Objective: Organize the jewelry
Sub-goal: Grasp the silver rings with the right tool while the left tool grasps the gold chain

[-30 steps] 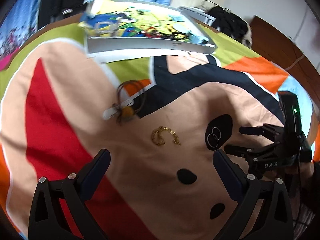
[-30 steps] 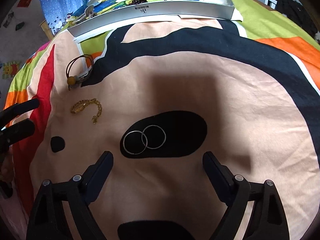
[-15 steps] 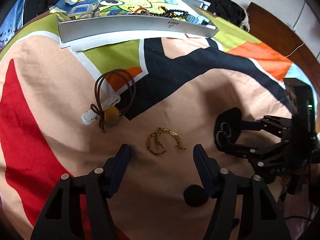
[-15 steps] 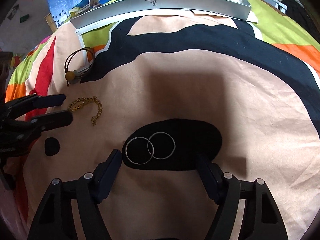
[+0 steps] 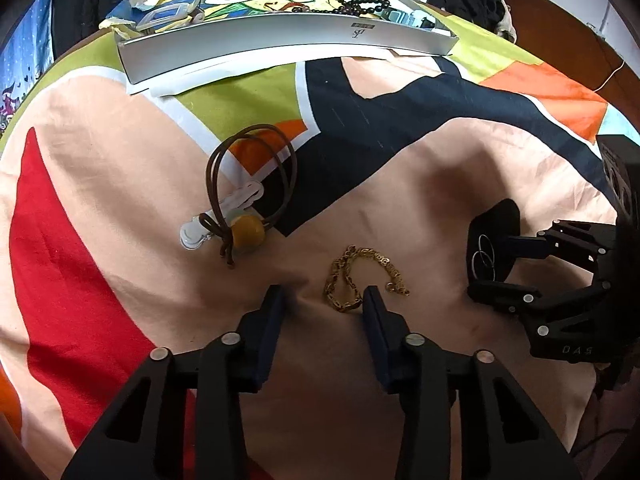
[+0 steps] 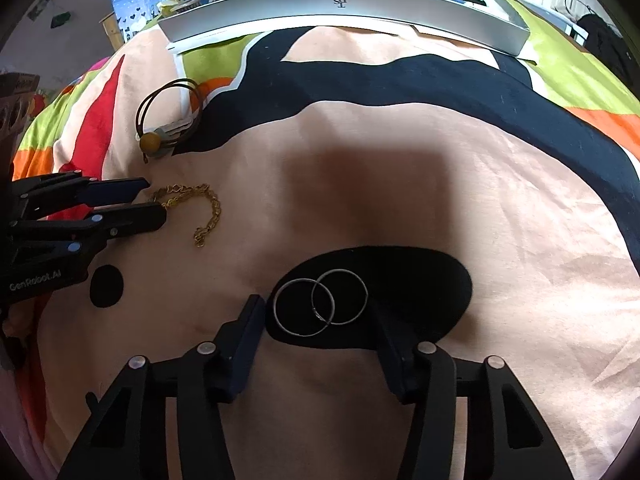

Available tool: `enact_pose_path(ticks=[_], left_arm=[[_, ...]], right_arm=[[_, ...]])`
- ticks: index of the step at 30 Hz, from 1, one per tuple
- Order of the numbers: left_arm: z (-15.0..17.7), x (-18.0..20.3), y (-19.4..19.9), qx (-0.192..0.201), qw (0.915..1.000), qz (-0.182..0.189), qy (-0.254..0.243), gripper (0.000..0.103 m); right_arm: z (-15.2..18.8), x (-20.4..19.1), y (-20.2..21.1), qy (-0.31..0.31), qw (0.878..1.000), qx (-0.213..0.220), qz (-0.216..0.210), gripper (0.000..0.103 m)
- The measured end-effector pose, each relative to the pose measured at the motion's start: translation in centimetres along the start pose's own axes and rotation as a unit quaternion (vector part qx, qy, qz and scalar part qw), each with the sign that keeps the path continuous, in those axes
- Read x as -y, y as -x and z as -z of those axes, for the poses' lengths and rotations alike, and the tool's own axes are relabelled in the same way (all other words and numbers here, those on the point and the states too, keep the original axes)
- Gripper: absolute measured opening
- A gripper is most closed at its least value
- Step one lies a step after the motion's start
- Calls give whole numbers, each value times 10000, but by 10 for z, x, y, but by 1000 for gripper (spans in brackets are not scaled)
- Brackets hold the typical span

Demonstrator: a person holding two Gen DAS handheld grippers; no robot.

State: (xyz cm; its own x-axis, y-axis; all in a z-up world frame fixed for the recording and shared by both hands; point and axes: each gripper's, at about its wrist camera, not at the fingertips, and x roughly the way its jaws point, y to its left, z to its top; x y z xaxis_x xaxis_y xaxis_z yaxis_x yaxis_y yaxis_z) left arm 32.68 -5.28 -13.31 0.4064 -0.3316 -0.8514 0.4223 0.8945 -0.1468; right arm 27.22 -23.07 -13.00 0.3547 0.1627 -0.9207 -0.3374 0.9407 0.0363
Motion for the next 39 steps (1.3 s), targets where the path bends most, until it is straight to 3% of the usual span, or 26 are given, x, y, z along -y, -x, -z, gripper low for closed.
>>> enact_pose_path(ticks=[8, 14, 22, 26, 32, 34, 36, 39], left_arm=[[1, -1, -2, 9, 9998, -161, -69, 18], [-2, -14, -1, 55, 9992, 151, 364, 17], [-10, -24, 4, 162, 9971, 340, 654, 19], [-11, -20, 6, 228, 9972, 438, 565, 36], [-17, -16, -7, 174, 9977, 345, 556, 36], [-18, -16, -9, 184, 9977, 284, 582, 32], [-18, -15, -11, 209, 9982, 133, 553, 20], [-17, -14, -10, 196, 9982, 75, 560, 13]], right_arm=[[4, 2, 2, 28, 10000, 7, -58, 37], [-3, 4, 2, -71, 9999, -10, -97, 37], [1, 14, 4, -136, 9998, 8, -111, 37], [-8, -1, -7, -140, 9999, 12, -89, 37], [-12, -8, -12, -143, 9999, 21, -60, 37], [-13, -11, -14, -134, 9999, 31, -35, 37], [-14, -12, -14, -128, 9999, 58, -33, 31], [-14, -16, -15, -55, 10000, 71, 11, 30]])
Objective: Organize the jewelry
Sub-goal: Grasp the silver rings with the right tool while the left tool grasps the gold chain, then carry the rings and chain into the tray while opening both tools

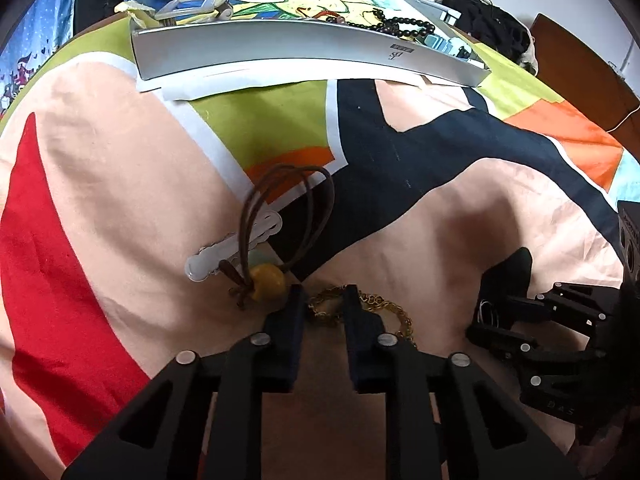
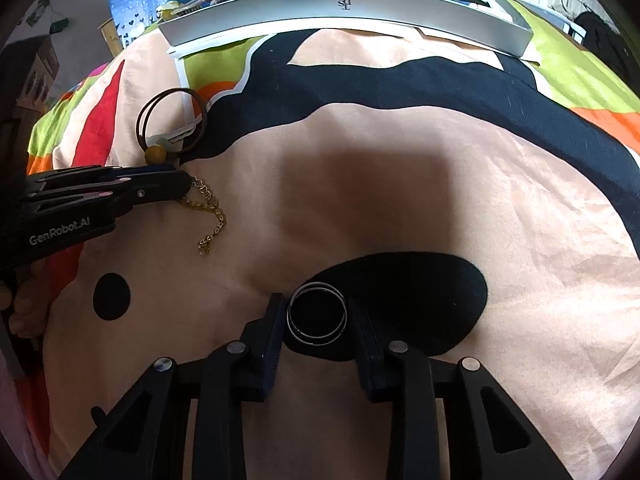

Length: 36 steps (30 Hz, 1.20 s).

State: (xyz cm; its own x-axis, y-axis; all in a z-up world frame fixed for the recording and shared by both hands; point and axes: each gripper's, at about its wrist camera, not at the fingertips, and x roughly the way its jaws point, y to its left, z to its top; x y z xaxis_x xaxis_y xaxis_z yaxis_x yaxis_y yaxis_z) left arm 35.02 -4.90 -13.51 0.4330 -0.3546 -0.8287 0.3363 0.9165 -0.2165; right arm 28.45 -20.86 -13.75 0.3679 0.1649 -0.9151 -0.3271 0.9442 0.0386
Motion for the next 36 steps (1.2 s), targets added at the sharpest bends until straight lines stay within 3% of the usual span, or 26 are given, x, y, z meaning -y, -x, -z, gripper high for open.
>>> enact_pose_path(ticks=[4, 9, 22, 28, 36], left_arm=[[4, 10, 3, -86, 9999, -46, -130, 12], [10, 15, 12, -256, 9991, 309, 119, 12], [1, 4, 72, 547, 9959, 448, 559, 12], [-17, -2, 94, 893, 9915, 514, 791, 12], [-78, -1, 116, 1386, 9865, 542, 682, 12]], right_arm=[[-2, -1, 0, -42, 10000, -2, -62, 30], [-5, 0, 8, -78, 9998, 121, -113, 30], [-14, -18, 46, 208, 9931, 1156, 6, 30], [-34, -17, 71, 40, 9821, 1883, -32, 30], [-92, 13, 91, -454, 9557, 2906, -95, 30]])
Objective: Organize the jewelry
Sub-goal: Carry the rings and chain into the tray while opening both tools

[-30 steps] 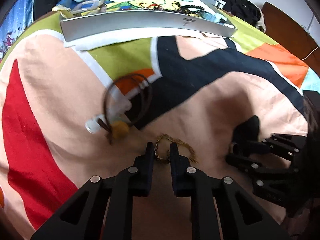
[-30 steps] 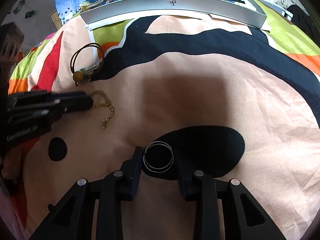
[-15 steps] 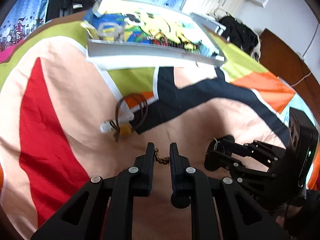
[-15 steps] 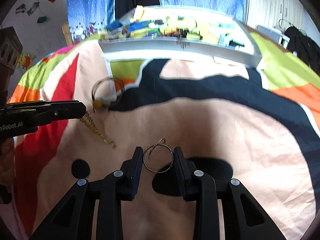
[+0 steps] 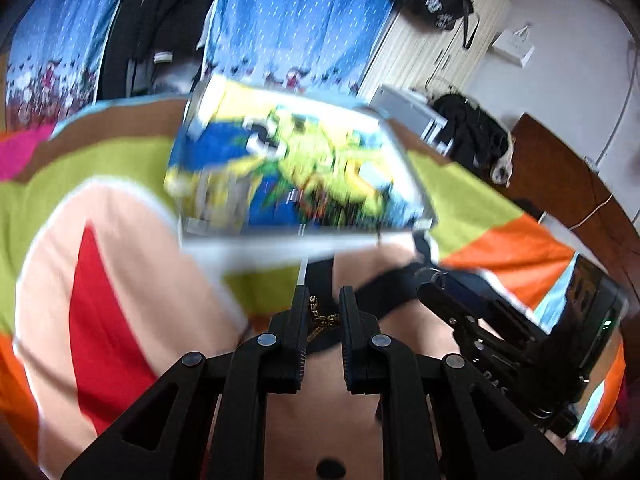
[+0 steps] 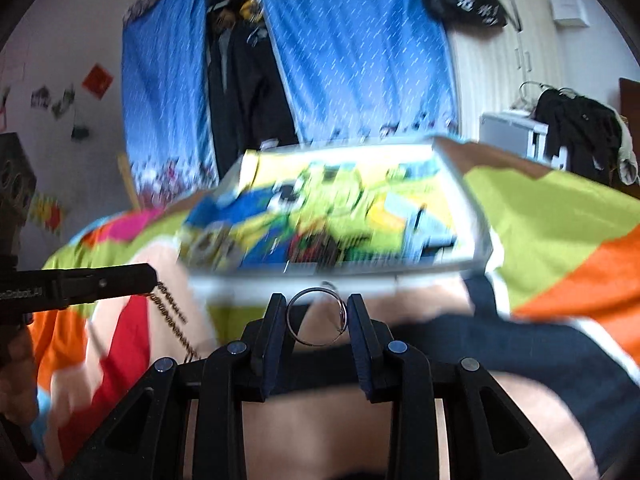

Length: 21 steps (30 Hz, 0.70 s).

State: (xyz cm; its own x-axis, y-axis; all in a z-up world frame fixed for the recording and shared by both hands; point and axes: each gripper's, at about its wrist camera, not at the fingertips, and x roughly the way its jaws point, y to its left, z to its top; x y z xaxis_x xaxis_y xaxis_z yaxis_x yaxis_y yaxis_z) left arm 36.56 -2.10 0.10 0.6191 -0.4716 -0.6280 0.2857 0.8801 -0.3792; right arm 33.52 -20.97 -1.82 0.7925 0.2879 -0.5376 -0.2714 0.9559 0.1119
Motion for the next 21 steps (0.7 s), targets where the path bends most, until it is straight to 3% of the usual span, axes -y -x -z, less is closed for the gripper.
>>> enact_pose_path(ticks=[5, 11, 16, 21], left_arm=[[-53, 2, -17, 360, 9993, -17, -91, 12], [-96, -7, -46, 632, 9980, -73, -61, 12], [-99, -20, -80, 460, 9987, -197, -32, 12], [-81, -36, -108, 124, 9996, -235, 113, 12]], right_arm=[[-32, 22, -28, -219, 9991, 341, 78, 30], [-39, 40, -64, -311, 9987, 331, 219, 30], [-28, 48, -87, -389, 9990, 64, 221, 30], [-20, 50, -99, -415, 9987, -129, 264, 30]])
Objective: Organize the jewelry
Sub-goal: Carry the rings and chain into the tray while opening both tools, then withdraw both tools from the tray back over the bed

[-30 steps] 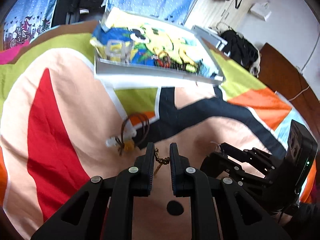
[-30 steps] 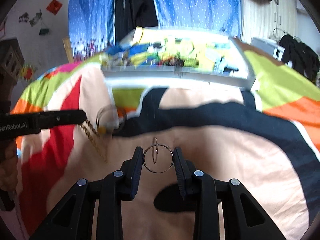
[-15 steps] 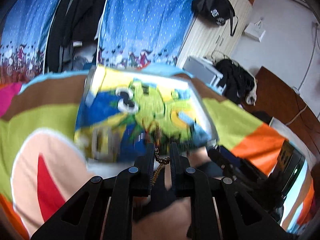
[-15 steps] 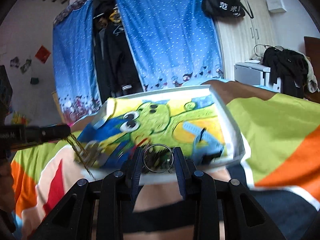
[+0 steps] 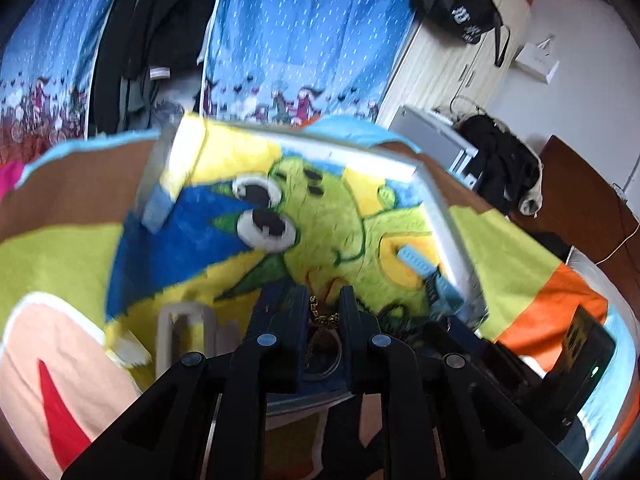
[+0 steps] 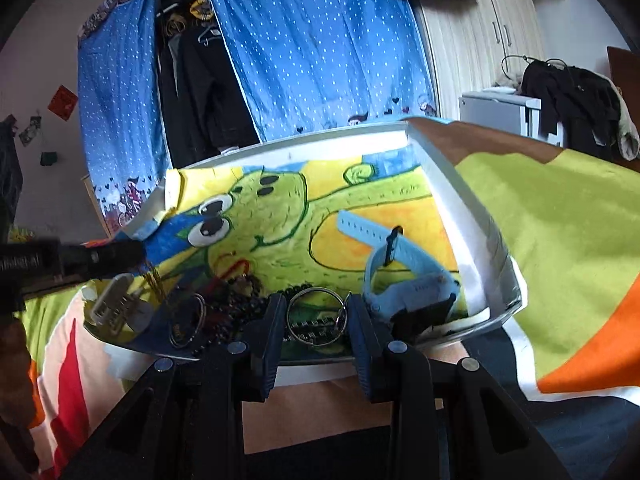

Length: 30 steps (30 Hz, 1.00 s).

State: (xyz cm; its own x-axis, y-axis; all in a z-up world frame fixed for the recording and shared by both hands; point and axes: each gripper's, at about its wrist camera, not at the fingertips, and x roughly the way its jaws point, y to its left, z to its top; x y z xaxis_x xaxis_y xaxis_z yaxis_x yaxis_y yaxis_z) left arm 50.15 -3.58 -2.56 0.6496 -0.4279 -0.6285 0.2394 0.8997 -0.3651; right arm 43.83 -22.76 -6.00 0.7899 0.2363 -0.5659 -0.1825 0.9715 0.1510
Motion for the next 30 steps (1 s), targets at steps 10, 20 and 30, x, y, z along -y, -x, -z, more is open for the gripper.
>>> enact_pose_path(ticks=[10, 20, 30], left_arm=[[13, -4, -10, -331, 9990, -297, 108, 24], [4, 15, 50, 452, 9982, -392, 103, 80], [20, 42, 149, 1539, 9854, -674, -264, 101]], right_arm=[[1, 1, 2, -26, 10000, -17, 26, 37], [-16, -8, 51, 4, 9988, 487, 89, 65], [-27, -25, 137, 51, 9921, 1245, -140, 103]])
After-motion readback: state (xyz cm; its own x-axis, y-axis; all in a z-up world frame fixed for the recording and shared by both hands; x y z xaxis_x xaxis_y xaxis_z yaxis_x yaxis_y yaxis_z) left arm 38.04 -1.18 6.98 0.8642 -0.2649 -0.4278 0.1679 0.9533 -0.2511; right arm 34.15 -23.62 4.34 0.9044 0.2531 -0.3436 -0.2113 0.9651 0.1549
